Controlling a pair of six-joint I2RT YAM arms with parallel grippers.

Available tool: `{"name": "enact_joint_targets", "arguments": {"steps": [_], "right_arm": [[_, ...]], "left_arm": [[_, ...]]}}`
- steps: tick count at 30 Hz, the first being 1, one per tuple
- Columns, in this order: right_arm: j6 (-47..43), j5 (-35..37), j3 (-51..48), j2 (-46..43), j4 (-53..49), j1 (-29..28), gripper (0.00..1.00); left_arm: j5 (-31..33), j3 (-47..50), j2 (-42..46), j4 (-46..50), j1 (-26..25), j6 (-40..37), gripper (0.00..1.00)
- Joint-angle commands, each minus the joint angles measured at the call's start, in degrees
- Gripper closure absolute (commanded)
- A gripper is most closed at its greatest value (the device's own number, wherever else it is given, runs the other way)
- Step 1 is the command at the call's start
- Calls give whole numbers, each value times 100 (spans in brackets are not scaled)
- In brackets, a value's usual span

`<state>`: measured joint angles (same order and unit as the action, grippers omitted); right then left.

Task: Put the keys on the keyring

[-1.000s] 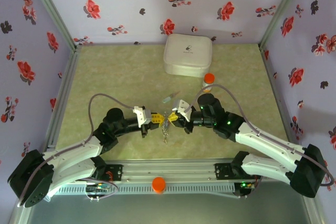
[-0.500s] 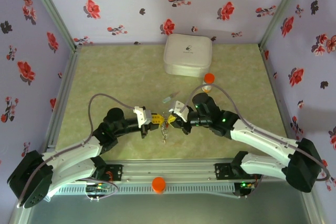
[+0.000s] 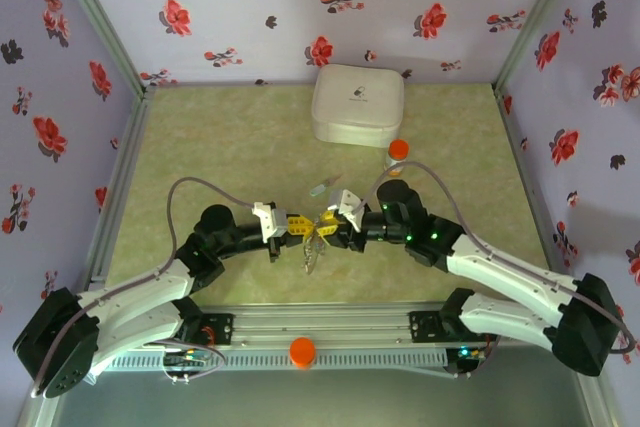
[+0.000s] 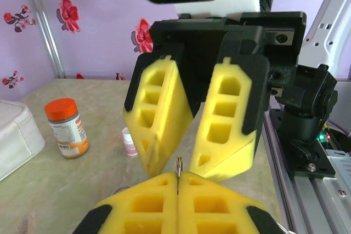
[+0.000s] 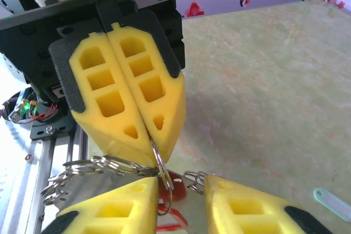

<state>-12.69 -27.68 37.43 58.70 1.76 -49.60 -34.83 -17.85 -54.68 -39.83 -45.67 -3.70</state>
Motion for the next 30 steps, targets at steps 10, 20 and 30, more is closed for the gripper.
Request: {"name": "enact_joint_targets", "arguments": {"steps": [10,20,30], "right_arm": [[-376,-185,407,-17,-606,1,100],[-1752,164,1746,664,-2892,-171,100],[-2103,398,2333,1107,-3457,-456,100]], "left_arm": [[125,-444,127,930,-38,-492,72],[-74,-1265,172,3363,-41,-1500,74],[-206,-1459,82,3510,-37,-1598,92]]}}
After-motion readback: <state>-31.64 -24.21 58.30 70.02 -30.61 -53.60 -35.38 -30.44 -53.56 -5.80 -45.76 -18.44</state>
